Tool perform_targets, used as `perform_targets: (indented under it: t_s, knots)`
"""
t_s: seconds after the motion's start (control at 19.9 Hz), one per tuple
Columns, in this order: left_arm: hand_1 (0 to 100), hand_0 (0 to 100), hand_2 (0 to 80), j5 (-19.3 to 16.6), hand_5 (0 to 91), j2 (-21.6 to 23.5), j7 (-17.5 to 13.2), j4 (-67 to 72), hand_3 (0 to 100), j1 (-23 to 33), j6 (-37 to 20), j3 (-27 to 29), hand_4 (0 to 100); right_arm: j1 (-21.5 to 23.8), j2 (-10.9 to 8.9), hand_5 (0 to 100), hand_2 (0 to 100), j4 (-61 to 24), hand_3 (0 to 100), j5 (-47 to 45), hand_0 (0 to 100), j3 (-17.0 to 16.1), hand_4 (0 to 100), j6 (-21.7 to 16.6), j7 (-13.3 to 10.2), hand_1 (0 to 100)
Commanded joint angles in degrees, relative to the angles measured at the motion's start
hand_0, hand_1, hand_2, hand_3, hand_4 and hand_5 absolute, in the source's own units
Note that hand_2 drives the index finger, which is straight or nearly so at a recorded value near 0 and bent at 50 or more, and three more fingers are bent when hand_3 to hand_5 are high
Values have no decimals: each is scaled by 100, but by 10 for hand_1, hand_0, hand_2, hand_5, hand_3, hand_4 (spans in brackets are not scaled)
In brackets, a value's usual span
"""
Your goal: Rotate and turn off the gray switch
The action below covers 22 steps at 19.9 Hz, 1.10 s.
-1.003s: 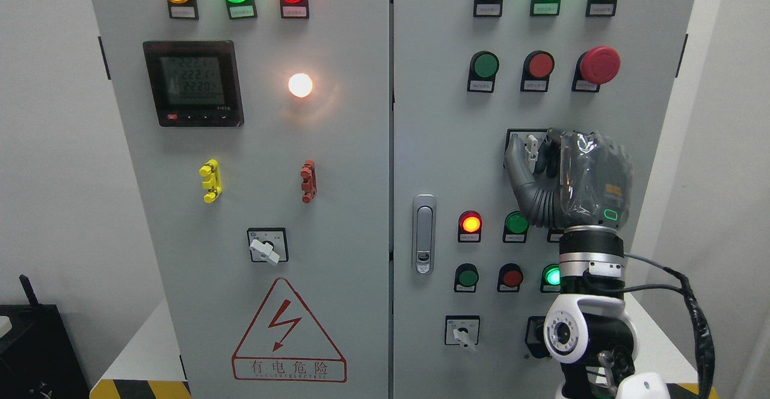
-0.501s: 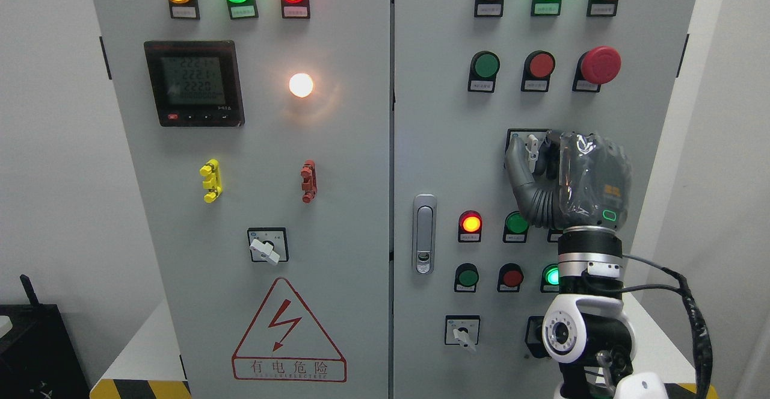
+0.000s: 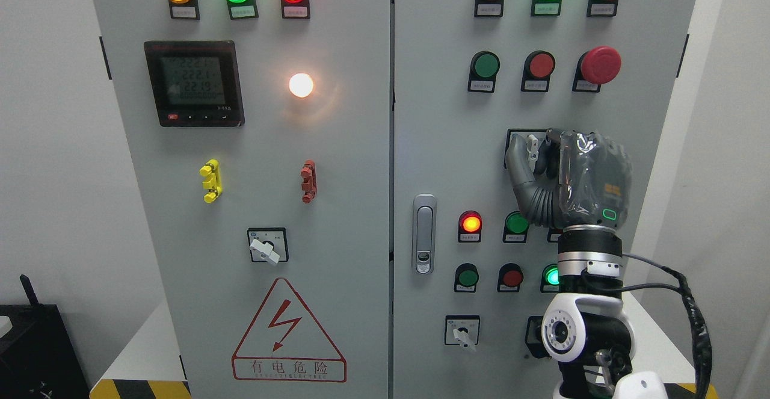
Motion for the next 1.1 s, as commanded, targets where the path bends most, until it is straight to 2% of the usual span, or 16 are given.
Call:
perform_targets:
  t_s: [0.0,0.8,1.05]
  knots:
    - [389,120,0,0,0,0,2,0,0,0,0,184,0,18,-28,937,846,-28,981,12,591,1,852,-22,-4,219]
    - [389,120,0,0,0,0,2,0,0,0,0,184,0,71,-90,927,820,-89,953,3,654,-43,833,-22,-13,220]
    - [389,120,0,0,0,0,2,0,0,0,0,184,0,71,-108,923,813,-98,942,3,615,-70,824,-31,-22,217]
